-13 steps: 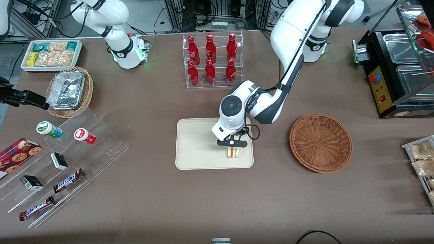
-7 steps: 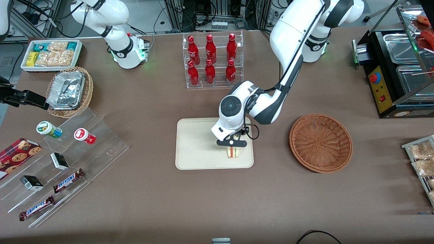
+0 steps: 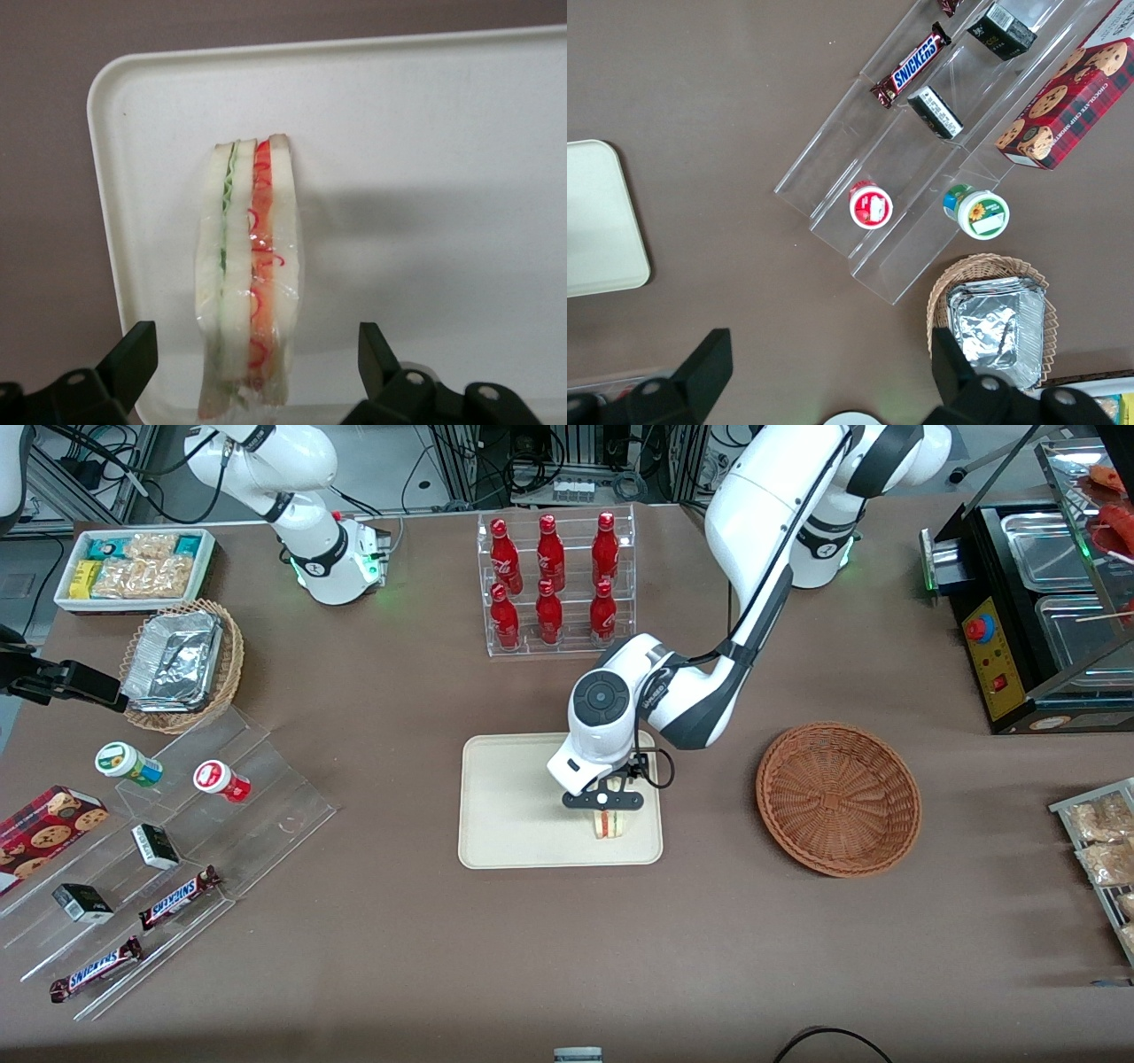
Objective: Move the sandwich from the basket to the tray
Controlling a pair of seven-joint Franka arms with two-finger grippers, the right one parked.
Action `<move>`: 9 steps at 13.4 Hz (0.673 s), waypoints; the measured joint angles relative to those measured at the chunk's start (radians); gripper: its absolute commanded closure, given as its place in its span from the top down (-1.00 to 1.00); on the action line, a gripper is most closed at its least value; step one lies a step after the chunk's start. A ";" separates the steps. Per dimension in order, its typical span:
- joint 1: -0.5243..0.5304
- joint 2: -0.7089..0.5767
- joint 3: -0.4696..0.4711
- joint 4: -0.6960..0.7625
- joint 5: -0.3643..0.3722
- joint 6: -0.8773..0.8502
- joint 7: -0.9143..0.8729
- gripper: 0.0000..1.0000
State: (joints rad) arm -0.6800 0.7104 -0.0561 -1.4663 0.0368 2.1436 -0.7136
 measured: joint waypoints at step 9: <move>0.158 -0.156 0.013 0.035 -0.043 -0.212 0.023 1.00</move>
State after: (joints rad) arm -0.5220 0.5540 -0.0432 -1.4315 -0.0065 1.9314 -0.6907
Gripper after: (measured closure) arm 0.000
